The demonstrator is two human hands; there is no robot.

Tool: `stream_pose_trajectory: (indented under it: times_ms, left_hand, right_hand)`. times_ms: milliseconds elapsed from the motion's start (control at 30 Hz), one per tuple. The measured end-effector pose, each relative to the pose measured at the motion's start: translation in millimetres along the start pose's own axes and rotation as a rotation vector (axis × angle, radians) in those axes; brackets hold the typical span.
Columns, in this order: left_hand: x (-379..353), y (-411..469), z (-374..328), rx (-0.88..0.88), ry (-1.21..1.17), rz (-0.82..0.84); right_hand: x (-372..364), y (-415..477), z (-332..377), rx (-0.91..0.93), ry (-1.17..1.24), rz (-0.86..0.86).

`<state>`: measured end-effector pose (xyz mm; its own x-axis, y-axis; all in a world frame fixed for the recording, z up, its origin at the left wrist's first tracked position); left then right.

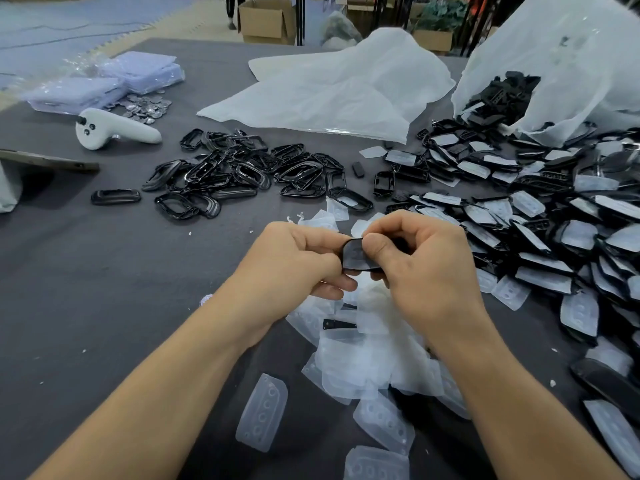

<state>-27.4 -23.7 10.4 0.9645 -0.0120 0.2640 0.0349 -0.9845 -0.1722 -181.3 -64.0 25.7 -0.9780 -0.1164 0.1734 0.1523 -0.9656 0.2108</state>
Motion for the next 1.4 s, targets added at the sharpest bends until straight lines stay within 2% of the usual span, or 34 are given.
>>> stream_pose_trajectory:
  times_ms: [167, 400, 700, 1033, 1233, 1400]
  left_hand:
    - [0.7, -0.2, 4.5, 0.056, -0.057, 0.01]
    - [4.9, 1.8, 6.8, 0.059, 0.013, -0.059]
    - [16.0, 3.0, 5.6, 0.054, -0.048, -0.213]
    - [19.3, 2.5, 1.7, 0.0, -0.012, -0.216]
    - [18.0, 1.4, -0.6, -0.031, 0.019, -0.217]
    - [15.5, 1.4, -1.3, -0.057, 0.03, -0.19]
  right_hand:
    - [-1.1, 0.7, -0.7, 0.009, 0.011, 0.019]
    - [-4.5, -0.9, -0.5, 0.008, 0.007, 0.043]
    - [-10.6, -2.2, 0.3, -0.059, 0.168, 0.124]
    - [-11.7, -2.6, -3.4, -0.224, 0.41, 0.121]
    - [-8.9, -2.6, -2.3, -0.229, 0.417, 0.091]
    - [-7.2, -2.6, -0.4, -0.175, 0.33, 0.057]
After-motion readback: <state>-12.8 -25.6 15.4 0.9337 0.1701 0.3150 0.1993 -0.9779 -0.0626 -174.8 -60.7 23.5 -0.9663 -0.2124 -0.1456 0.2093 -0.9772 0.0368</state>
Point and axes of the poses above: each hand's wrist, its own y-axis towards the middle knuckle, its own x-axis out of the back of the hand, z = x × y, the point moved 8 cm from there along y, towards the middle knuckle, and after that the axes turned 9 degrees about y, right-handed, at the moved point
